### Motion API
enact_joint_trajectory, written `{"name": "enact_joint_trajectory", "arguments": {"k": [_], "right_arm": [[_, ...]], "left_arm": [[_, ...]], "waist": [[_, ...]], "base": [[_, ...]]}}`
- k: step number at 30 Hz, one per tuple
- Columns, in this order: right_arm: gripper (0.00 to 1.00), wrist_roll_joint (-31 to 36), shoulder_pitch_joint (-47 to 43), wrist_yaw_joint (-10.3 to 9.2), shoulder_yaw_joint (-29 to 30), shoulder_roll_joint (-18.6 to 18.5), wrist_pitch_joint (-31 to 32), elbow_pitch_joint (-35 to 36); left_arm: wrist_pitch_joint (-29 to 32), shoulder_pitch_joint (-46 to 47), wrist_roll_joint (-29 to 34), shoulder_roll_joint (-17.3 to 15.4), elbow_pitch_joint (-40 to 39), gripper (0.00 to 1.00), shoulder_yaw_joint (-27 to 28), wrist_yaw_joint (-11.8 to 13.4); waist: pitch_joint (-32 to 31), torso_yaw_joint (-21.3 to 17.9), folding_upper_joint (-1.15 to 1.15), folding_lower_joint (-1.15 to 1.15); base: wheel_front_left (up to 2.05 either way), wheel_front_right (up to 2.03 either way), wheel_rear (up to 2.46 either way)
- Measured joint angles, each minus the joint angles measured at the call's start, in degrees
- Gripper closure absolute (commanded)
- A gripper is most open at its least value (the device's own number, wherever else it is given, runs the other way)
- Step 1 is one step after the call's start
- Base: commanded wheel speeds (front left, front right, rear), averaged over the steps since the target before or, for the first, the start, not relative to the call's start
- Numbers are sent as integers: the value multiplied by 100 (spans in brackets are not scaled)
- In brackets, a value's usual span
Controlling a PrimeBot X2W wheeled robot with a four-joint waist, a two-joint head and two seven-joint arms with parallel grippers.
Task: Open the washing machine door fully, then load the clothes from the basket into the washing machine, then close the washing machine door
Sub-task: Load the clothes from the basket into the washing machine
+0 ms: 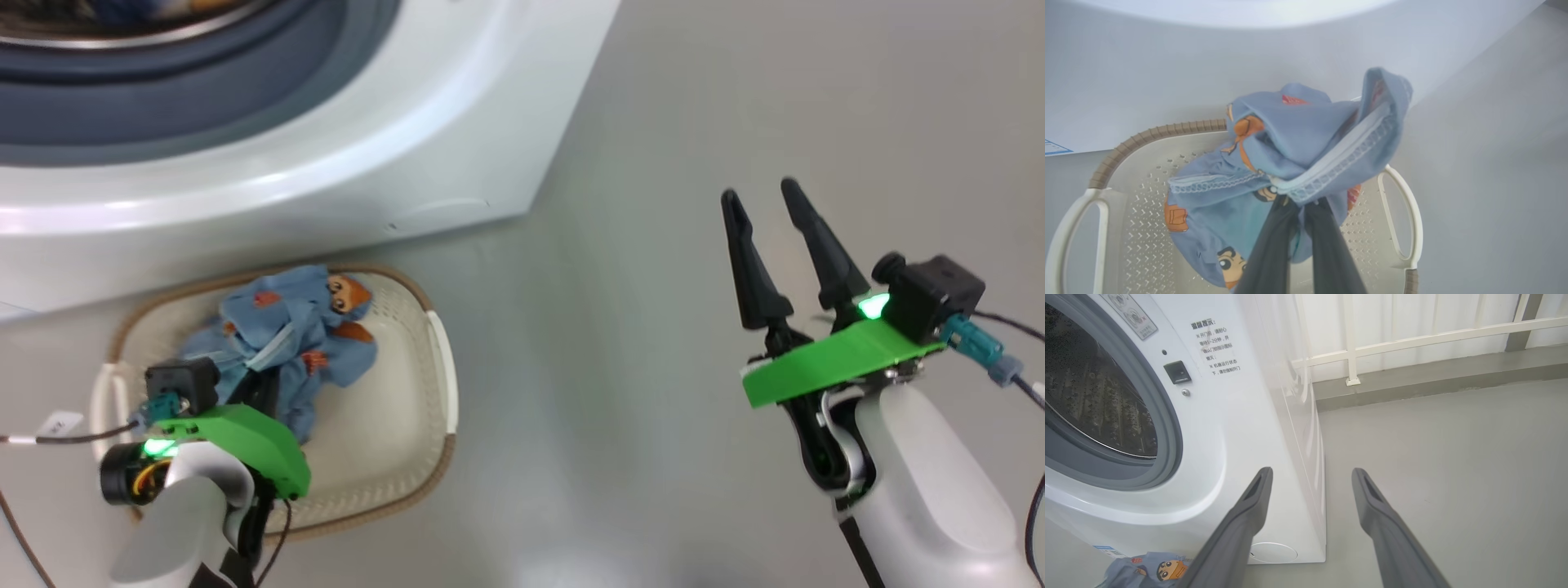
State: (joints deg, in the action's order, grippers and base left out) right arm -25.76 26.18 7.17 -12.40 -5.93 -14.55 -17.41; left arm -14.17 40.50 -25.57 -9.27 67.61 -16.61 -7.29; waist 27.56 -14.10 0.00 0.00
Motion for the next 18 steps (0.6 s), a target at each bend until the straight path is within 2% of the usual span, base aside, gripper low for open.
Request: {"name": "enact_joint_trajectory", "arguments": {"k": [8,18], "right_arm": [[0,-103,-374,0,-1,-144,1,-188],[0,-216,-863,0,-10,-283,1,-333]], "left_arm": [[-14,-816,-112,30,-1514,100,85,0],[-22,-1919,-151,146,-3199,100,471,0]], "waist": [[-750,330,0,0],[-1686,681,0,0]], "base": [[0,0,0],[0,0,0]]}}
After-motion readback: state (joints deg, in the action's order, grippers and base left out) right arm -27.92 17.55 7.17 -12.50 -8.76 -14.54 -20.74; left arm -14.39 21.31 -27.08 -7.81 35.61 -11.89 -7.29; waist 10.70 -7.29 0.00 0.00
